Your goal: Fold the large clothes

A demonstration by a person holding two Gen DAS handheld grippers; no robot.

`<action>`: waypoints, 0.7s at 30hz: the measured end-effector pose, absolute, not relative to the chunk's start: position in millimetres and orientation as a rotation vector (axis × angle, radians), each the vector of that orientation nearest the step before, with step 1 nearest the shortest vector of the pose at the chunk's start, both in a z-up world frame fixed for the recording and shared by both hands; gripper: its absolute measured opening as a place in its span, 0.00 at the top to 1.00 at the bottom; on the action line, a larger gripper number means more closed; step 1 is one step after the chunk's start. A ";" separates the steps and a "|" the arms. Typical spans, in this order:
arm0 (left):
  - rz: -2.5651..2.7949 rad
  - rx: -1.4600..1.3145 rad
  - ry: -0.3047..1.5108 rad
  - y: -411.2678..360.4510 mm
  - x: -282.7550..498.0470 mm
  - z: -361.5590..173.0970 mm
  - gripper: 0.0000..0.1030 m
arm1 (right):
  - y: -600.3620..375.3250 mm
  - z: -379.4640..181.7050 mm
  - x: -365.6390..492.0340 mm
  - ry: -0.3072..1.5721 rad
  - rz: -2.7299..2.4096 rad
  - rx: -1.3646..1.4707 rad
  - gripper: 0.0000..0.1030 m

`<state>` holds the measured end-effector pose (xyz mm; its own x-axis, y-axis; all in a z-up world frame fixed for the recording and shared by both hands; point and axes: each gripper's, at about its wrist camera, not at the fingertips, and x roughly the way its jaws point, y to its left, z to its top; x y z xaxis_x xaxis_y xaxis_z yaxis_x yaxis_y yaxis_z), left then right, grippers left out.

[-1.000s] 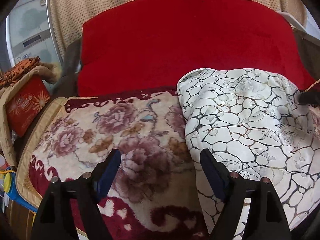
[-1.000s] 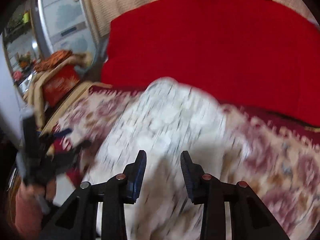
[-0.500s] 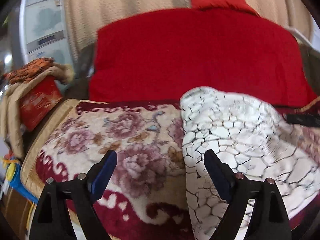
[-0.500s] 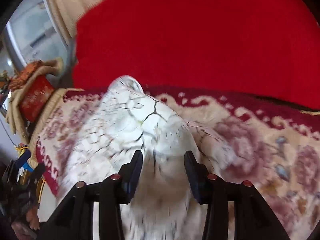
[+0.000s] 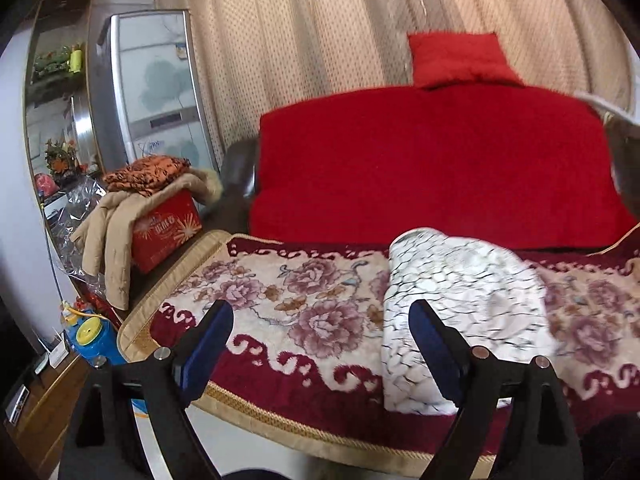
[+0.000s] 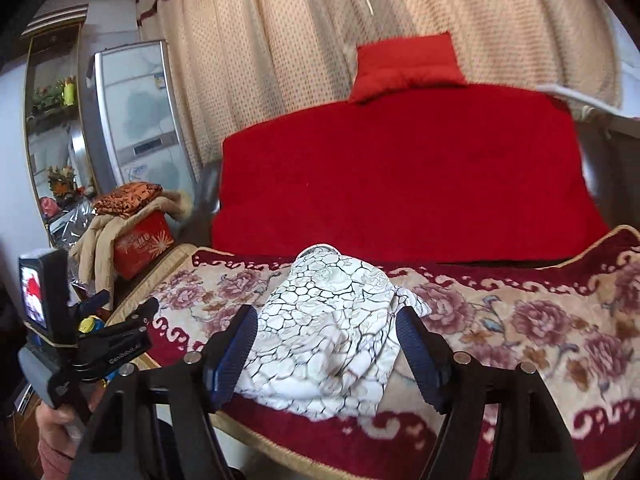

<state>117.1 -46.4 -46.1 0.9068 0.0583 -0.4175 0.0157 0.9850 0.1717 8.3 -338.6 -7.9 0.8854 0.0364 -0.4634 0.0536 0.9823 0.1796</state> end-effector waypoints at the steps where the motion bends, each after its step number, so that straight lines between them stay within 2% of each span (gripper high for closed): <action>1: 0.019 0.170 0.423 -45.3 107.5 -40.8 0.13 | -332.0 -4.6 -3.1 0.481 -0.020 0.183 0.26; 2: 0.014 0.168 0.412 -44.2 98.4 -35.3 0.12 | -327.7 -4.7 -10.2 0.473 -0.023 0.184 0.26; 4: 0.001 0.165 0.385 -43.0 81.5 -24.8 0.00 | -319.9 1.1 -28.3 0.461 -0.037 0.178 0.26; 9: 0.007 0.164 0.297 -40.5 45.2 -0.5 0.00 | -305.0 10.7 -52.4 0.449 -0.050 0.164 0.26; 21: -0.002 0.164 0.234 -33.8 3.6 29.9 0.00 | -277.1 26.6 -77.6 0.434 -0.061 0.149 0.26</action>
